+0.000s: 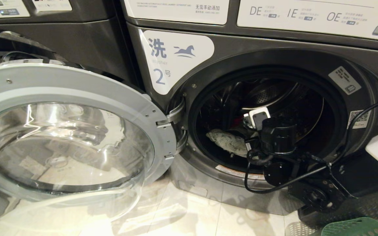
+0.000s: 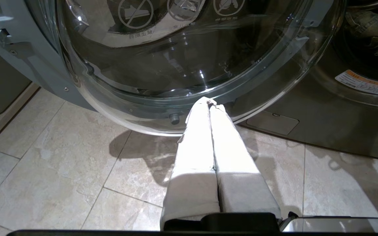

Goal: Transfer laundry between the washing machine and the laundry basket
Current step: Pick a cloth and place it into the basket

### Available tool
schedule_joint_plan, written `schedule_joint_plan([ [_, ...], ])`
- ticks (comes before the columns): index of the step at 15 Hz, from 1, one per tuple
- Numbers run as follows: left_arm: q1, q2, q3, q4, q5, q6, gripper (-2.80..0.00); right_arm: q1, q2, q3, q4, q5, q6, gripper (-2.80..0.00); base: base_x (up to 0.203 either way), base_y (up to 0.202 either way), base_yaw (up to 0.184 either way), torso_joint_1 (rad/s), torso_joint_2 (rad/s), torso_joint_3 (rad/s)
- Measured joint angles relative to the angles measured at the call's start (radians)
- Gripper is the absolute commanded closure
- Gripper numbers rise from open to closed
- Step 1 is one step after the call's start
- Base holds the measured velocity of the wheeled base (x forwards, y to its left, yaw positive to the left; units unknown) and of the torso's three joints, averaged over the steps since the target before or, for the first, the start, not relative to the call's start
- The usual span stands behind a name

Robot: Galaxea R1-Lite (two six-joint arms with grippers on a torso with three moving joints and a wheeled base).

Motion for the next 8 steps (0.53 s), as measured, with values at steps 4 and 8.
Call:
schedule_joint_plan([
  [4,0.000,0.000,0.000,0.000,0.000,0.000,0.00,-0.034,0.088,-0.114,0.133,-0.017,0.001,0.00,0.000,0.000,0.000,0.000,0.00,0.000],
  [8,0.000,0.000,0.000,0.000,0.000,0.000,0.00,-0.071,0.129,-0.237,0.295,-0.010,0.003,0.00,0.000,0.000,0.000,0.000,0.00,0.000],
])
